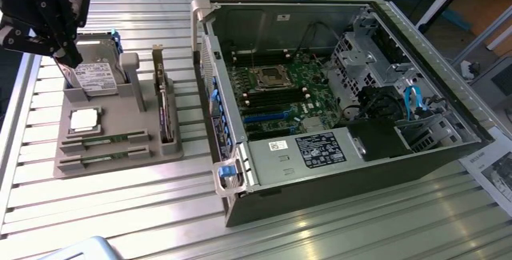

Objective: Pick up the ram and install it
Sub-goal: 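Pick up the ram and move it above insertion slot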

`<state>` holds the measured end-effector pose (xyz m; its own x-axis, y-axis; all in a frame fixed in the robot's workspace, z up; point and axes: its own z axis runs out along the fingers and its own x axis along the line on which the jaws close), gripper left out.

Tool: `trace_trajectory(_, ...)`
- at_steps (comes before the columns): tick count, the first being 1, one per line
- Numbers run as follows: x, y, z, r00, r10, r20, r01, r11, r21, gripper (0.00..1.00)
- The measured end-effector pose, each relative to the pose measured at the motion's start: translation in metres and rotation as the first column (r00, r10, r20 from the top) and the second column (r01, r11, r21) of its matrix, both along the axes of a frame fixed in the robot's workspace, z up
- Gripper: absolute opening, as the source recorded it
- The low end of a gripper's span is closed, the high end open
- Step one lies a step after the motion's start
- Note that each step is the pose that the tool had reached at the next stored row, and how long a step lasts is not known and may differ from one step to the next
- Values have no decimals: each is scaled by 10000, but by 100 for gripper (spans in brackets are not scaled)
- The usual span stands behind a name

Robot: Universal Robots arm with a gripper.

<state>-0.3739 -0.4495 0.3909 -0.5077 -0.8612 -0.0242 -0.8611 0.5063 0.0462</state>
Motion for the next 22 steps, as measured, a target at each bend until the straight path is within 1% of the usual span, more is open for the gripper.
trace_trajectory(2, 0, 0, 0, 9993, 369, 0, -369, 9993, 0, 10)
trace_trajectory(4, 0, 0, 0, 9972, 744, -1, -744, 9972, 0, 10)
trace_trajectory(8, 0, -1, 0, 9928, 1201, 0, -1201, 9928, 0, 10)
trace_trajectory(12, 0, -1, 0, 9845, 1753, 0, -1753, 9845, 0, 10)
trace_trajectory(16, 0, -1, 0, 9737, 2278, 0, -2278, 9737, 0, 10)
trace_trajectory(17, 0, -1, 0, 9701, 2428, 0, -2428, 9701, 0, 10)
trace_trajectory(18, 0, -1, 0, 9643, 2648, 0, -2648, 9643, 0, 10)
trace_trajectory(19, 0, -1, 0, 9574, 2889, -1, -2889, 9574, 0, 10)
trace_trajectory(20, 0, -1, 0, 9475, 3198, -1, -3198, 9475, 0, 10)
trace_trajectory(22, 0, -1, 0, 9331, 3595, 0, -3595, 9331, -1, 10)
